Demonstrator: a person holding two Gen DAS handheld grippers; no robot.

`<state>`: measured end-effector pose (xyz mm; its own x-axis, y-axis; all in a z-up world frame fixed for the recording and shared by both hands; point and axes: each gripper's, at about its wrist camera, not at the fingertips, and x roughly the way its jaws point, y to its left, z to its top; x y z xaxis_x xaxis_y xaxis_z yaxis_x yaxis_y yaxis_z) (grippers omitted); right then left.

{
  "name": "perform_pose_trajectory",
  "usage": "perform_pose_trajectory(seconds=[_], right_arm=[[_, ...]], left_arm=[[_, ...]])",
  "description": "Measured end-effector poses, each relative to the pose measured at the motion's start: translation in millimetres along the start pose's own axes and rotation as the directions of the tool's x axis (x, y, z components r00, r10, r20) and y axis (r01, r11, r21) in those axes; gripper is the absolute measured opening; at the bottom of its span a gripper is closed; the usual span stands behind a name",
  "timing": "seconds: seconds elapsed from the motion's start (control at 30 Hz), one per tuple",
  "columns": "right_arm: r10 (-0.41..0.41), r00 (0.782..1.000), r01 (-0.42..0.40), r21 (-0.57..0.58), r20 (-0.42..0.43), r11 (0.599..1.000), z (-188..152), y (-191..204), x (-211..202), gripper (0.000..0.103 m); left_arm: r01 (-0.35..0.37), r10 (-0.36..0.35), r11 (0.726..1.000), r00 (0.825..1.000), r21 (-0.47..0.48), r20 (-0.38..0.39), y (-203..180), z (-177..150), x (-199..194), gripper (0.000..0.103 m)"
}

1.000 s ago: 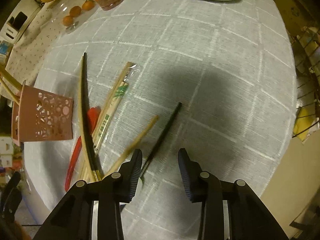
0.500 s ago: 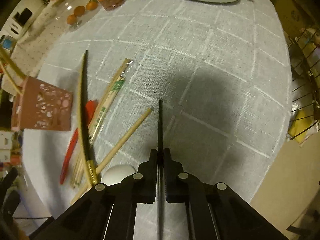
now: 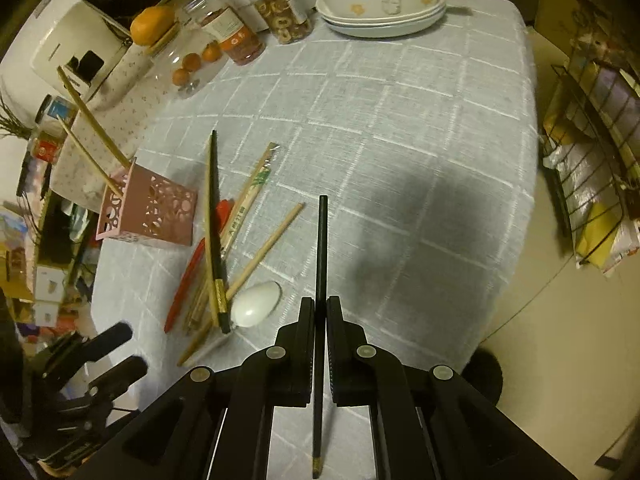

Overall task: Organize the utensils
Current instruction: 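Lower the right gripper to the pile and grasp a dark chopstick, then lift the dark chopstick and carry it toward the pink holder with the right gripper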

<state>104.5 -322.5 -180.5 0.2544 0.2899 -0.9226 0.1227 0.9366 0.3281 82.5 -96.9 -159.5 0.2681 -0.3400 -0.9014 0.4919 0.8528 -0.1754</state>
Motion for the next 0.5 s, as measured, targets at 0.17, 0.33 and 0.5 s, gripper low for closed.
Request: perform_pose_trajectory(seconds=[0.17,0.33,0.5], right_arm=[[0.037,0.999,-0.037,0.035,0.001,0.999,1.5,-14.8,-0.3,0.006],[0.055,0.998,-0.055,0.044,0.003,0.998,0.0,-23.7,-4.6,0.006],[0.079,0.997,-0.079,0.03,0.001,0.996,0.7,-24.9,-7.3,0.006]], left_arm=[[-0.039,0.043,0.994,0.998,0.097,-0.044,-31.3,18.5,41.9,0.027],[-0.097,0.105,0.99,0.991,0.101,-0.079,-40.3,46.8,82.3,0.02],[-0.146,0.154,0.987,0.979,0.074,-0.134,-34.1,70.0,117.1,0.017]])
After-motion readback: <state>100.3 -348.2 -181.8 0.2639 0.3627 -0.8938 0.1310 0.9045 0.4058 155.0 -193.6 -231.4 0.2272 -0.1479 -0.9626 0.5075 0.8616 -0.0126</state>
